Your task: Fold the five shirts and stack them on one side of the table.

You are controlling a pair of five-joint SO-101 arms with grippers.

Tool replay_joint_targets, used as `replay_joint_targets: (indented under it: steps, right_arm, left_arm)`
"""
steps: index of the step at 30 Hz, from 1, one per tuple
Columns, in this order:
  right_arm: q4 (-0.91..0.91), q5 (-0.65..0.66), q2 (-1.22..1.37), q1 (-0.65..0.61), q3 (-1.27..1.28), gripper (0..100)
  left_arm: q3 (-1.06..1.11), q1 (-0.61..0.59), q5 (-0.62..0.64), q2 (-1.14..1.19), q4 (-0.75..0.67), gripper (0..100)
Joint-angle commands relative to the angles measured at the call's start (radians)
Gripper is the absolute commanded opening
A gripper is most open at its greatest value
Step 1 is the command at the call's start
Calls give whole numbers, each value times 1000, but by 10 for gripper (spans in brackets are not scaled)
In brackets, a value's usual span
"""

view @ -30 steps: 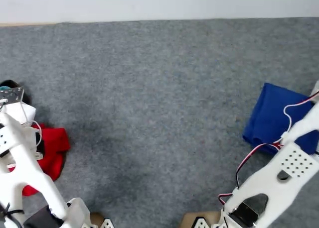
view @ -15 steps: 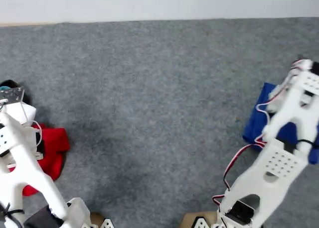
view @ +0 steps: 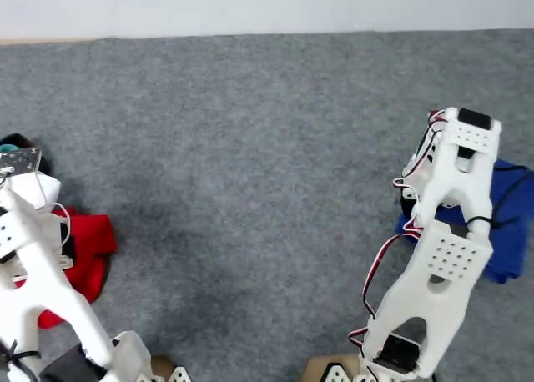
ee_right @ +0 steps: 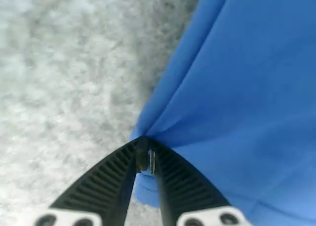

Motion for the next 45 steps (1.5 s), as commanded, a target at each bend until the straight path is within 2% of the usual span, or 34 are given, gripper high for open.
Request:
replay_joint_targets:
  steps: [1,14,20,30,41,45]
  right_arm:
    - [41,-2,-165,-18,-5,9]
    - [97,3,-515,-21,71,9]
    - [96,49,-697,-36,273,9]
    - [88,41,-895,-31,552,11]
    - [-70,41,-1127,-8,879,10]
    - [-101,41,-1190,-7,1003,9]
  left_arm:
    - [-5,-3,0,-31,8,6]
    - [-5,-3,0,-31,9,6]
    - [-8,2,0,-31,9,6]
    - [-5,-3,6,-32,9,6]
    - [-12,-3,8,-32,9,6]
    - [-77,-3,2,-32,74,6]
